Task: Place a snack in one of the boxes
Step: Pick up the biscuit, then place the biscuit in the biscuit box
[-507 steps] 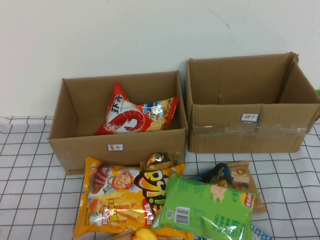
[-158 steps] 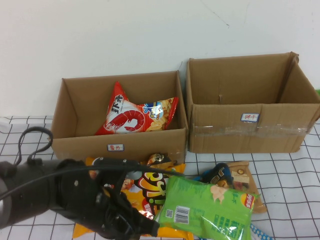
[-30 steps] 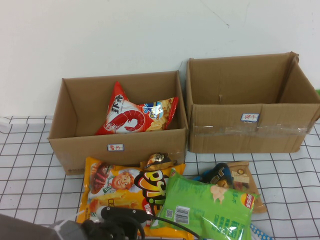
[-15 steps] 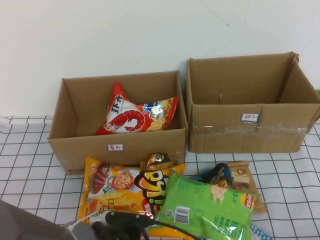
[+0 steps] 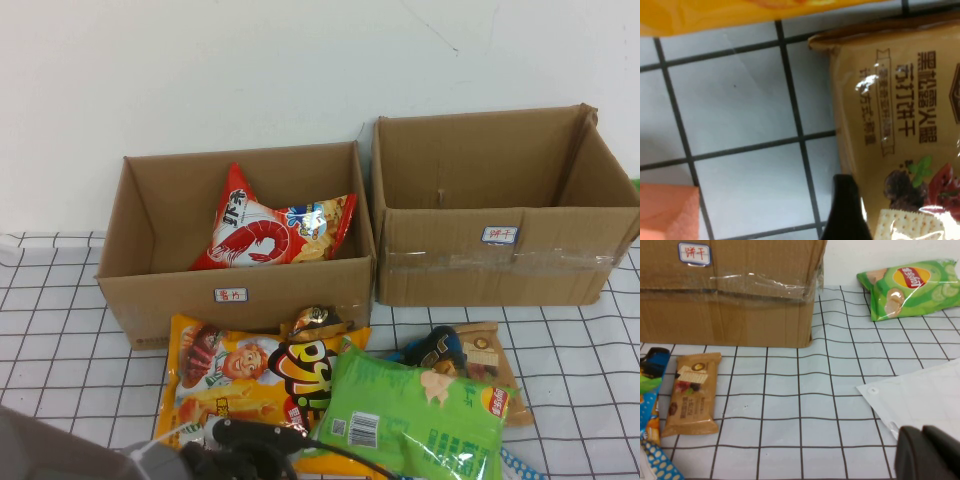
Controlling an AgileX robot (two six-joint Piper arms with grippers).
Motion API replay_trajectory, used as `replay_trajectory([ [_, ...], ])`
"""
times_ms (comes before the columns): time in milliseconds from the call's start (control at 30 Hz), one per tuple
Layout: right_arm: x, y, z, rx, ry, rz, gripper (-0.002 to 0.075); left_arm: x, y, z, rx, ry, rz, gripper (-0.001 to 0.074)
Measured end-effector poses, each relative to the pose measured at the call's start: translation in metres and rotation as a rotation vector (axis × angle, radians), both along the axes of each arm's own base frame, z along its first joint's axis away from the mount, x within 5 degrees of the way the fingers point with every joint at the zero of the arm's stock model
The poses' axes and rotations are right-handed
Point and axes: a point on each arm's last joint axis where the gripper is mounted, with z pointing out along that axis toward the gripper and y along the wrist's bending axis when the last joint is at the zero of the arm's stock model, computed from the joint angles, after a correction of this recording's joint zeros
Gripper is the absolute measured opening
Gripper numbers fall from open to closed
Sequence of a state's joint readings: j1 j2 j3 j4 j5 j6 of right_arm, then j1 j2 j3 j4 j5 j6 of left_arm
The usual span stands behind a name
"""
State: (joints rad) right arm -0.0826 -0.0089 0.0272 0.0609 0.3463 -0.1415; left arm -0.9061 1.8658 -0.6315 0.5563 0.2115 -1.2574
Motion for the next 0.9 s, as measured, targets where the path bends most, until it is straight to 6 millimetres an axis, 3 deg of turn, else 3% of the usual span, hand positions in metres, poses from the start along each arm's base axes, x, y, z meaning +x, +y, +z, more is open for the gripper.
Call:
replay_trajectory([
  [167, 0.0, 0.0, 0.0, 0.0, 0.0, 0.0, -0.0001, 0.0, 0.0, 0.027, -0.013, -0.07, -0.031, 0.0437],
  [400, 0.0, 0.0, 0.0, 0.0, 0.0, 0.0, -0.0001, -0.008, 0.005, 0.1, -0.089, -0.31, -0.163, 0.0437],
  [533, 0.0, 0.0, 0.0, 0.0, 0.0, 0.0, -0.0001, -0.006, 0.008, 0.13, -0.136, -0.466, -0.24, 0.0437],
  [767, 0.0, 0.0, 0.0, -0.001, 0.0, 0.0, -0.0001, 0.013, 0.002, 0.171, -0.145, -0.796, -0.36, 0.0437],
  [900, 0.0, 0.0, 0.0, -0.001, 0.0, 0.0, -0.0001, 0.04, 0.001, 0.192, -0.144, -0.907, -0.294, 0.0437],
])
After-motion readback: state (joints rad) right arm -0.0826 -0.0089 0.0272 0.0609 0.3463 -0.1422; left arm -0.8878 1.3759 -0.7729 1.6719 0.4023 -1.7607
